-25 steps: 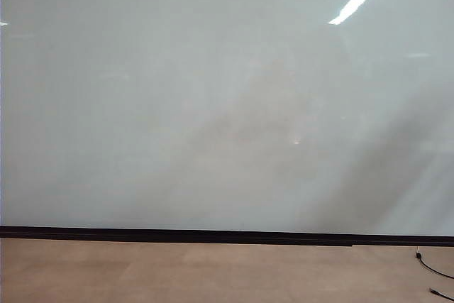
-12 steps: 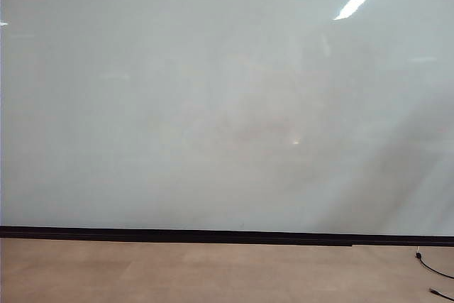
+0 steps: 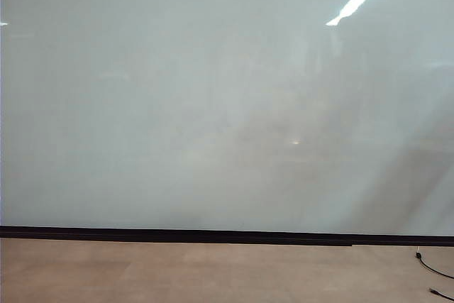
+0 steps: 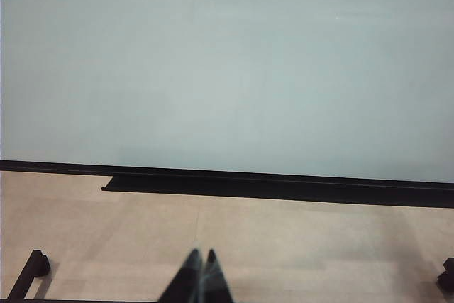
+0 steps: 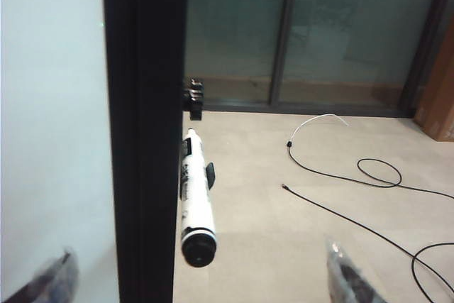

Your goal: Pick up the pen on the shelf to the right of the whiteboard and write the letter A.

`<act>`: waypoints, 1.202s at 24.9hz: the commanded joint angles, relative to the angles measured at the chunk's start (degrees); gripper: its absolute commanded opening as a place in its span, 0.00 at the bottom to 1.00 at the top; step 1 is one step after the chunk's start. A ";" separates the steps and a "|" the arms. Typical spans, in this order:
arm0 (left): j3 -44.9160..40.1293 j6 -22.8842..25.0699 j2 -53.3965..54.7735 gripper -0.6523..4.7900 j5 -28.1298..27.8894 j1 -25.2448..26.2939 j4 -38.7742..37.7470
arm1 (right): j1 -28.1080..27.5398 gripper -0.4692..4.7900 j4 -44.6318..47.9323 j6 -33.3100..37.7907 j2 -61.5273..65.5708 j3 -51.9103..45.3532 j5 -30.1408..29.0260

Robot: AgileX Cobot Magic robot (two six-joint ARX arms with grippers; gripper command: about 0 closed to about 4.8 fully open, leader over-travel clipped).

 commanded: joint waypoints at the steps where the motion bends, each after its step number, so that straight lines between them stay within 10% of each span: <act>1: 0.13 0.26 0.02 0.11 0.02 0.00 0.46 | -0.04 0.97 0.94 -0.20 2.32 2.01 -1.18; 30: 0.13 0.26 0.02 0.11 0.00 0.00 0.46 | -0.13 0.97 0.74 3.02 16.68 16.57 -9.27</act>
